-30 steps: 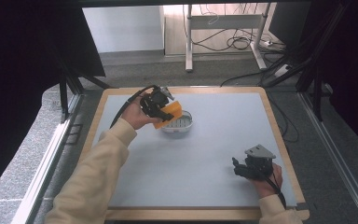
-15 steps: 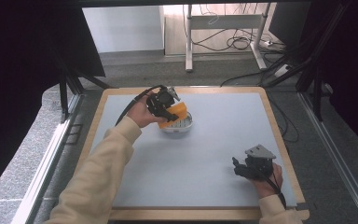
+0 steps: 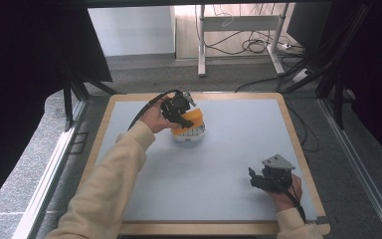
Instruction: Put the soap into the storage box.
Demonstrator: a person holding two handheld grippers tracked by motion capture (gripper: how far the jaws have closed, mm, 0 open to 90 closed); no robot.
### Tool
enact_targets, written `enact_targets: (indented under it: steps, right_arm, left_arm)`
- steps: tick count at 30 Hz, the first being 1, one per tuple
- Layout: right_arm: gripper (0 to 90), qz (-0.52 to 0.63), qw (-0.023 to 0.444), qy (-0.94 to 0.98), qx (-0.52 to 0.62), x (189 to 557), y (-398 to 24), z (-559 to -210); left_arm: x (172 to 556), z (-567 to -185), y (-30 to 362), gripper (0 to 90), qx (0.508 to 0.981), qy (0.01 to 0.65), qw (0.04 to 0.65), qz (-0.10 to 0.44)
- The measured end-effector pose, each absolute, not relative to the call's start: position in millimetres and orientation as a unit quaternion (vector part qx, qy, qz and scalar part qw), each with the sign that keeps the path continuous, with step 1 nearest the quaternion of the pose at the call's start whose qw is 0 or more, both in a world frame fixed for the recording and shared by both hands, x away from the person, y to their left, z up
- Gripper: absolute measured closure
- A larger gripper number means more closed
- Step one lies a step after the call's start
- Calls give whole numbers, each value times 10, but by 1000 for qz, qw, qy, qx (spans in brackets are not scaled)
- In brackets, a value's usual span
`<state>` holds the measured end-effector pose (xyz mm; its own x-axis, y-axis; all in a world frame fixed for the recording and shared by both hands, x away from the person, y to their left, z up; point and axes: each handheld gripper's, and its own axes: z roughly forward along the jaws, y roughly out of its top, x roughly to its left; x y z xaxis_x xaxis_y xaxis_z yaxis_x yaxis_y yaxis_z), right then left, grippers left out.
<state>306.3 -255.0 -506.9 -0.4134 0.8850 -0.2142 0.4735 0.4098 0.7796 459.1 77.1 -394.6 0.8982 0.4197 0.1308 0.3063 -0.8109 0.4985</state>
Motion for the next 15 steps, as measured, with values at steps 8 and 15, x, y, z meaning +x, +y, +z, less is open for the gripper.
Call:
enact_targets:
  steps: [8,15]
  right_arm:
    - [157,322,320,775,439,3059,-2552,-5067]
    - [157,320,321,776,439,3064,-2559,-5069]
  left_arm:
    - [4701,-4001,774,617,948,187,232,114]
    - [4831,-4090,787,617,952,173,231,104]
